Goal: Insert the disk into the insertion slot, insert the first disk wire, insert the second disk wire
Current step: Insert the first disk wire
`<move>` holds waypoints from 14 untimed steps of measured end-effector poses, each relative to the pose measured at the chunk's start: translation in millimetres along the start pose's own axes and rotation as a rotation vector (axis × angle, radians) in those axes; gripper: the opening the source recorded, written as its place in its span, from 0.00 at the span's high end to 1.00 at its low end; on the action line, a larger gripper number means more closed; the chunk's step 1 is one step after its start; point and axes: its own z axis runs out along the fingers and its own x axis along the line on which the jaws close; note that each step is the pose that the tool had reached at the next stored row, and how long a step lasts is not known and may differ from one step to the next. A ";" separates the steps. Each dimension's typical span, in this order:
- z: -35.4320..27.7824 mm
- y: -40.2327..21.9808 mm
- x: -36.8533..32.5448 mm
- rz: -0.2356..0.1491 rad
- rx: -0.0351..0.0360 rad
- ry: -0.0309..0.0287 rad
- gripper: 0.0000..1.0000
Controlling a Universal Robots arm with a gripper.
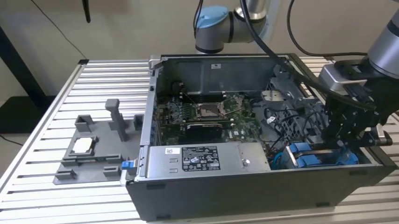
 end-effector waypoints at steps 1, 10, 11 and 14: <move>-1.9 0.0 -0.1 0.000 0.0000 0.0003 0.67; -23.4 -0.6 -1.7 0.000 -0.0001 0.0006 0.67; -27.0 -0.7 -2.0 0.000 -0.0001 0.0006 0.67; -36.7 -0.9 -2.7 0.000 -0.0002 0.0007 0.67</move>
